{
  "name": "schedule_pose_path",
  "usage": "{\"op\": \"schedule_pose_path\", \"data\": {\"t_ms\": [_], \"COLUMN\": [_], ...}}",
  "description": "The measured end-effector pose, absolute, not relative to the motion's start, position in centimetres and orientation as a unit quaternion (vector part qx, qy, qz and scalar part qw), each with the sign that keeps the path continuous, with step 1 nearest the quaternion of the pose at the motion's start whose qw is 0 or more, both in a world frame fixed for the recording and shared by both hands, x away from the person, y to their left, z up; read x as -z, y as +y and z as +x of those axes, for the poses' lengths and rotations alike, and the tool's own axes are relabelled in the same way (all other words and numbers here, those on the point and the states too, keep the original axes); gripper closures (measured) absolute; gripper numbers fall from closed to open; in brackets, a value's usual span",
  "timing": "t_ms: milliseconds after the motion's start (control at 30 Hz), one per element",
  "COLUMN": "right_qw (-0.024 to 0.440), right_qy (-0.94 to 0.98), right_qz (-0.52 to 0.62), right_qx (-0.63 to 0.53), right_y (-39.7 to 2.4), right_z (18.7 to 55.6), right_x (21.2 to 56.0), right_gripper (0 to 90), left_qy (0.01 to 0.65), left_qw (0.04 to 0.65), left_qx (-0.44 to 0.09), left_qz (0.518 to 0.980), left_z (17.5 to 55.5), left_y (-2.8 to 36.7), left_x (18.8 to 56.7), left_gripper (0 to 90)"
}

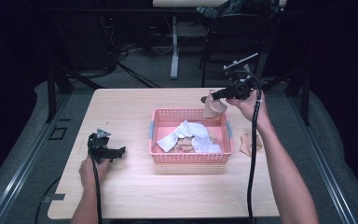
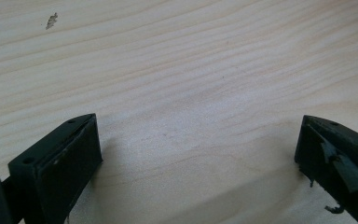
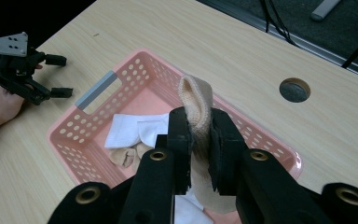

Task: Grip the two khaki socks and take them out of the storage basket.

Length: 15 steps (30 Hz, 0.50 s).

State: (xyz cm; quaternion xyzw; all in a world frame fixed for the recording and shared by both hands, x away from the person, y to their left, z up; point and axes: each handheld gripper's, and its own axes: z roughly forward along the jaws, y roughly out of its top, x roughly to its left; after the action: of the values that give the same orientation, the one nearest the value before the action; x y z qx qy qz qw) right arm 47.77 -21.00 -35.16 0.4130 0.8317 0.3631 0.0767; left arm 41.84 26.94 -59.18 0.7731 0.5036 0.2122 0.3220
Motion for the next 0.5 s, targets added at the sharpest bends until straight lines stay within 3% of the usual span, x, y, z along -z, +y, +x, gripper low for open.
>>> {"op": "schedule_pose_path", "data": {"t_ms": [500], "right_qw": [0.098], "right_qy": [0.819], "right_qz": [0.417], "right_qx": [-0.380], "right_y": [-23.4], "right_z": [46.9], "right_x": [32.3], "right_gripper": [79.9], "left_qy": [0.504], "left_qw": [0.322], "left_qx": [-0.212], "left_qz": [0.773], "left_z": [41.8], "left_y": [26.9], "left_x": [59.2], "left_gripper": [0.1]}}
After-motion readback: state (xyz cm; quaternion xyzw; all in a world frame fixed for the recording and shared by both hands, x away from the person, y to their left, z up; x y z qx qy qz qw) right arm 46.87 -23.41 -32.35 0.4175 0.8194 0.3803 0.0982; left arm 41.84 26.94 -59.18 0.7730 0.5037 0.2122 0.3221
